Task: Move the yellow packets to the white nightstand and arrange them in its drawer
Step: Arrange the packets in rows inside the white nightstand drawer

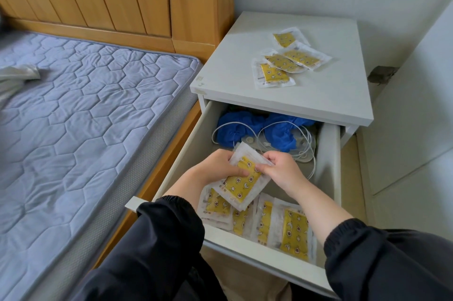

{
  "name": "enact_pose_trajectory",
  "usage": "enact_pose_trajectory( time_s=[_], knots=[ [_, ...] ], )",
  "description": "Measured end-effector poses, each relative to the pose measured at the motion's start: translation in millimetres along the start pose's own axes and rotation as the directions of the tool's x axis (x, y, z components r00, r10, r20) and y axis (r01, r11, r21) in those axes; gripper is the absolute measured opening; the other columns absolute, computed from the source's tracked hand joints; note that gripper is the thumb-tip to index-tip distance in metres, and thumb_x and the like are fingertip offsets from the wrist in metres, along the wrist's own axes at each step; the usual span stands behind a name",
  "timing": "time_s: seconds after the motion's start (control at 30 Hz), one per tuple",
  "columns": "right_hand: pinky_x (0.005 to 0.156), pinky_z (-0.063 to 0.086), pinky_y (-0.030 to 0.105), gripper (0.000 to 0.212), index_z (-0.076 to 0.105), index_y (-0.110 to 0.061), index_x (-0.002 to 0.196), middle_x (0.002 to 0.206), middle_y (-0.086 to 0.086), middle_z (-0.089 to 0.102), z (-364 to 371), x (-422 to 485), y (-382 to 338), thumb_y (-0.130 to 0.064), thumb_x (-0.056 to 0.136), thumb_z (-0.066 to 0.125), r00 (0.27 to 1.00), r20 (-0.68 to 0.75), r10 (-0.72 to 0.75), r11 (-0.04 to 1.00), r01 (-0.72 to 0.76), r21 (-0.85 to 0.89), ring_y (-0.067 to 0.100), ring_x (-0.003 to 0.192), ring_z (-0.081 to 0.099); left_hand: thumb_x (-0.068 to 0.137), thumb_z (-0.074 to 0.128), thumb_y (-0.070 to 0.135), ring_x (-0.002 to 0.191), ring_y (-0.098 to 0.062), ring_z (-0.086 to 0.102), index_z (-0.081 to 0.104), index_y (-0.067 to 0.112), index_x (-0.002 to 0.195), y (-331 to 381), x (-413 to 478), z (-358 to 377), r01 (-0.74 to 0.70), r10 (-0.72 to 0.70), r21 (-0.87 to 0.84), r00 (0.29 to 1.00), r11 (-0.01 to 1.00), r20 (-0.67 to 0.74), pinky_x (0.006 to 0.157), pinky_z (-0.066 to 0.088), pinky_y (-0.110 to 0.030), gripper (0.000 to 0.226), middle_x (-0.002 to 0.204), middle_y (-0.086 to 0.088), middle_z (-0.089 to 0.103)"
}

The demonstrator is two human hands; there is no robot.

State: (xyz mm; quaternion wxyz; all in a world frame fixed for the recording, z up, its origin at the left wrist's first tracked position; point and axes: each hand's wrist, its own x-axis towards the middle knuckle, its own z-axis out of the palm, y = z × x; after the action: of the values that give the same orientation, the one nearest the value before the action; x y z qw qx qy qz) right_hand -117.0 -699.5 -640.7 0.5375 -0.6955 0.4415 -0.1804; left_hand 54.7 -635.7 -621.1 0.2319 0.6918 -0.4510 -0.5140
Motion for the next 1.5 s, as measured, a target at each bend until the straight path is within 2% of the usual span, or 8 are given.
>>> enact_pose_trajectory(
  time_s=[0.17,0.23,0.53,0.83,0.97,1.2,1.33,1.5],
  knots=[
    [0.066,0.045,0.031,0.006,0.065,-0.003,0.08,0.08,0.014,0.066,-8.8,9.3,8.0,-0.008,0.084,0.065,0.943,-0.288,0.168,0.984,-0.145,0.102,0.02,0.072,0.059,0.096,0.05,0.041,0.089,-0.018,0.066,0.069,0.019,0.097,-7.1,10.1,-2.1,0.03,-0.029,-0.001,0.951,1.0,-0.307,0.081,0.051,-0.03,0.029,0.097,-0.004,0.07],
    [0.072,0.049,0.034,0.007,0.066,-0.001,0.085,0.088,0.016,0.067,-14.1,12.6,12.9,-0.007,0.086,0.063,0.902,-0.328,0.28,0.957,-0.234,0.172,0.025,0.08,0.062,0.098,0.05,0.031,0.092,-0.017,0.061,0.067,0.018,0.106,-18.2,16.9,-3.5,0.114,-0.035,0.188,0.926,0.976,-0.376,0.081,0.048,-0.029,0.023,0.106,-0.004,0.067],
    [0.075,0.041,0.027,0.03,0.063,-0.002,0.118,0.112,0.015,0.064,-22.3,14.0,17.2,-0.009,0.089,0.062,0.884,-0.155,0.442,0.886,-0.457,-0.078,0.025,0.096,0.058,0.077,0.074,0.041,0.114,-0.021,0.055,0.051,0.023,0.133,-33.6,20.9,12.6,0.118,-0.22,0.66,0.973,0.742,0.073,0.098,0.045,-0.039,0.064,0.126,0.003,0.059],
    [0.056,0.037,0.026,0.011,0.055,-0.013,0.074,0.077,0.002,0.054,29.8,-4.5,20.0,-0.012,0.084,0.06,0.959,0.029,0.282,0.797,-0.217,-0.563,0.019,0.072,0.053,0.083,0.072,0.024,0.122,-0.023,0.05,0.051,0.02,0.137,-35.9,17.1,-8.7,0.157,-0.264,0.716,0.964,0.681,0.04,0.1,0.042,-0.037,0.058,0.136,0.0,0.051],
    [0.085,0.046,0.033,0.032,0.059,-0.011,0.116,0.128,0.009,0.052,36.3,-7.8,23.6,-0.032,0.093,0.053,0.969,0.106,0.223,0.646,-0.065,-0.76,0.025,0.109,0.054,0.089,0.063,0.025,0.12,-0.022,0.052,0.051,0.02,0.137,-35.5,18.6,-7.7,0.175,-0.279,0.696,0.959,0.697,0.038,0.1,0.042,-0.035,0.049,0.135,0.0,0.053],
    [0.082,0.048,0.035,0.05,0.044,-0.017,0.131,0.121,0.007,0.059,35.2,-11.9,25.6,-0.05,0.095,0.043,0.897,0.313,0.313,0.663,0.03,-0.748,0.026,0.105,0.058,0.097,0.049,0.018,0.129,-0.023,0.044,0.029,0.032,0.148,-28.0,17.7,-3.6,0.095,-0.408,0.728,0.873,0.679,0.266,0.109,0.037,-0.042,0.057,0.144,0.0,0.043],
    [0.105,0.036,0.043,0.074,0.033,-0.016,0.143,0.145,0.01,0.037,38.7,-12.6,30.7,-0.066,0.089,0.037,0.878,0.347,0.329,0.592,0.095,-0.801,0.03,0.131,0.038,0.103,0.034,0.031,0.133,-0.022,0.041,0.032,0.027,0.148,-26.7,17.3,1.1,0.125,-0.402,0.72,0.887,0.682,0.227,0.112,0.031,-0.04,0.045,0.148,0.0,0.041],
    [0.103,0.037,0.037,0.076,0.028,-0.014,0.146,0.146,0.011,0.04,45.2,-16.8,33.5,-0.064,0.089,0.038,0.883,0.356,0.307,0.687,0.053,-0.724,0.028,0.13,0.041,0.1,0.022,0.055,0.138,-0.024,0.036,0.034,0.023,0.148,-27.1,19.3,8.7,0.198,-0.415,0.665,0.891,0.72,0.184,0.116,0.024,-0.043,0.059,0.151,-0.002,0.038]
  ],
)
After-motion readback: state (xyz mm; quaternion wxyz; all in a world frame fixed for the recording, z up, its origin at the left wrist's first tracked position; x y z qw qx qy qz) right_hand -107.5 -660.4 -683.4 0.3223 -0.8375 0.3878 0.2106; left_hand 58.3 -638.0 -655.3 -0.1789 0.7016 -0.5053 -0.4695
